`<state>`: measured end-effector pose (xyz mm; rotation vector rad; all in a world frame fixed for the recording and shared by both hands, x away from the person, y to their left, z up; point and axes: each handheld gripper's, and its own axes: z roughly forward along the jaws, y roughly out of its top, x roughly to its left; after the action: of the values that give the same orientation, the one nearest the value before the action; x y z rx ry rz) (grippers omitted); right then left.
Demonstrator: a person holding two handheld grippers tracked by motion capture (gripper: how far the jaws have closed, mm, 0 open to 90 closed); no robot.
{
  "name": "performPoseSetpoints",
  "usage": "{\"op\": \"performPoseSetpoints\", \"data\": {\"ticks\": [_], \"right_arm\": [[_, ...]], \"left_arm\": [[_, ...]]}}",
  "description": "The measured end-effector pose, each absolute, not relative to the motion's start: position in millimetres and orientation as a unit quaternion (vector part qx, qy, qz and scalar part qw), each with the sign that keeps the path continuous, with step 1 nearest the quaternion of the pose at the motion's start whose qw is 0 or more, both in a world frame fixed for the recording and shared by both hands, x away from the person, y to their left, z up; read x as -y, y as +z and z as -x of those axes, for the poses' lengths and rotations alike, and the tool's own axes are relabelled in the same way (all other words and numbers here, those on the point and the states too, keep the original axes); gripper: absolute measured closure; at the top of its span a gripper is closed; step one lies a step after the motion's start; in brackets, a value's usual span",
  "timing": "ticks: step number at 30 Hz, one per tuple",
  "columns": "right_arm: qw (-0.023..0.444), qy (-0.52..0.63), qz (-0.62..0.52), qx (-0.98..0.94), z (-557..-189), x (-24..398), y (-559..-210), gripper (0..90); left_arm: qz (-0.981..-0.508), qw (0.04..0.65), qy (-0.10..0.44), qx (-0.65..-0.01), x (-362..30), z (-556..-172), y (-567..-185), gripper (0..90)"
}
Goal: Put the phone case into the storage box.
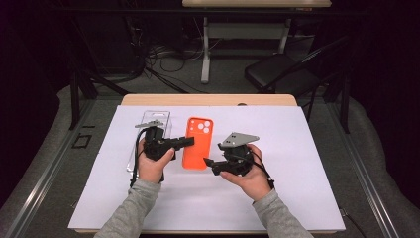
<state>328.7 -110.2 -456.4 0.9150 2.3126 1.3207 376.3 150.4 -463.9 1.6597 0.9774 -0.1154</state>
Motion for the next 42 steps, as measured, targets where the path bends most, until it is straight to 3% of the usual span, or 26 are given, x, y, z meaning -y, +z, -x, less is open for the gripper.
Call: {"op": "performPoseSetpoints", "data": {"ticks": [32, 42], "right_arm": [[0.002, 0.541, -0.382, -0.749, -335.9, 133.7, -469.3, 38.5], [-0.016, 0.546, -0.395, -0.739, -338.1, 136.3, -475.8, 41.3]], "left_arm": [[-0.686, 0.61, -0.064, -0.392, -143.3, -363.3, -472.6, 80.8], [-0.687, 0.611, -0.077, -0.385, -139.6, -360.1, -472.2, 80.8]]}}
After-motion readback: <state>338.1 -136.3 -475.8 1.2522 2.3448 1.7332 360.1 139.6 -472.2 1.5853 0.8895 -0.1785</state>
